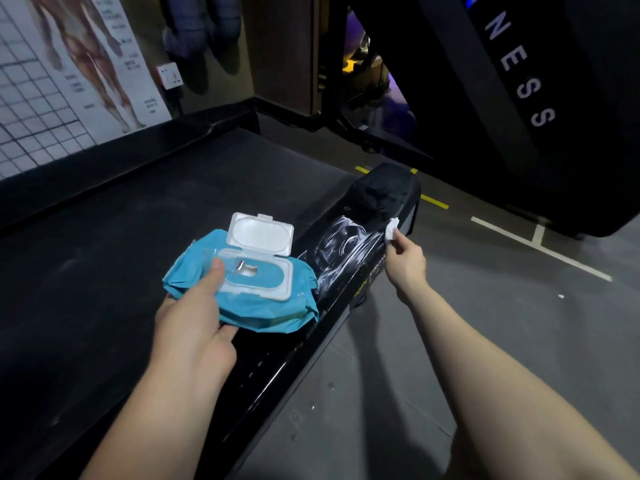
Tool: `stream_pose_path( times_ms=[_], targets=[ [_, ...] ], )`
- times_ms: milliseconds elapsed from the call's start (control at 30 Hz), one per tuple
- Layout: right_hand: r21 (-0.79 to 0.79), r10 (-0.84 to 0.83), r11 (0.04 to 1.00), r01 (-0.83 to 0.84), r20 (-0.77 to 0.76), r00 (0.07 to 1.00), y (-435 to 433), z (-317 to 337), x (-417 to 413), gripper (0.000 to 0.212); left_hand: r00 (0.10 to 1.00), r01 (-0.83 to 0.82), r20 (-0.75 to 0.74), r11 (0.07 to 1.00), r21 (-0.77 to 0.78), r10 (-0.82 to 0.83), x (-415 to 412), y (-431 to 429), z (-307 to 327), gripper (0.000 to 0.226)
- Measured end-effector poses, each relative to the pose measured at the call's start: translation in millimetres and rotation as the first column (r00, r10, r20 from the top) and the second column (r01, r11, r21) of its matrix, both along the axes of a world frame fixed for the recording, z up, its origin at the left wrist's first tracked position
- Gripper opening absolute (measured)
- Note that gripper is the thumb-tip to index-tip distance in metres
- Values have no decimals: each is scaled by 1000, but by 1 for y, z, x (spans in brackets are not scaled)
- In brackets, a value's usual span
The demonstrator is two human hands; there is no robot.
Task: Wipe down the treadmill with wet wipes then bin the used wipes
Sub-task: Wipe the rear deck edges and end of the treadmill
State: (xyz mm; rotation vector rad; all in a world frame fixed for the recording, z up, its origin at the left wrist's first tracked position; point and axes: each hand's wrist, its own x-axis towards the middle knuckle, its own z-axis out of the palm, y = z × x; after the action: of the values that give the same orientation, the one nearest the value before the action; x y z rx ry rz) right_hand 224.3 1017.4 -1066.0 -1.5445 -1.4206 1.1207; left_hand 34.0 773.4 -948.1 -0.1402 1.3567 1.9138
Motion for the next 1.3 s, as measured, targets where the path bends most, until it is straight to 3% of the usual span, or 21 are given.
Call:
stream_pose_path(
  times_ms=[133,433,600,700,867,1000,1133,1300],
  targets=[
    [-12,15,1000,-16,-15,1000,3,2,0,44,999,-29,-21,1000,-2,29,0,-2,1,32],
    [133,61,987,-91,211,975,-16,19,6,24,999,-21,-40,1000,2,22,10,-4,10,32],
    [21,269,962,-273,107,957,-21,26,23,12,999,-12,-40,1000,-11,12,13,-6,8,29],
    [11,144,990,-144,-38,989,-13,30,29,14,999,-11,-39,1000,-17,11,12,-7,6,30],
    [-14,-110,994,109,-27,994,2,13,33,12,999,-22,-40,999,-38,20,8,-7,2,30],
    [35,-57,998,57,-17,998,-4,5,7,32,999,-39,-40,998,-52,37,3,-6,-1,31],
    [79,-34,996,27,96,995,-19,4,-10,30,998,-44,-44,998,-53,42,-1,-5,-1,32],
    [73,32,997,-40,114,993,-43,6,-6,21,999,-37,-39,999,-33,36,-1,-3,1,32]
  ],
)
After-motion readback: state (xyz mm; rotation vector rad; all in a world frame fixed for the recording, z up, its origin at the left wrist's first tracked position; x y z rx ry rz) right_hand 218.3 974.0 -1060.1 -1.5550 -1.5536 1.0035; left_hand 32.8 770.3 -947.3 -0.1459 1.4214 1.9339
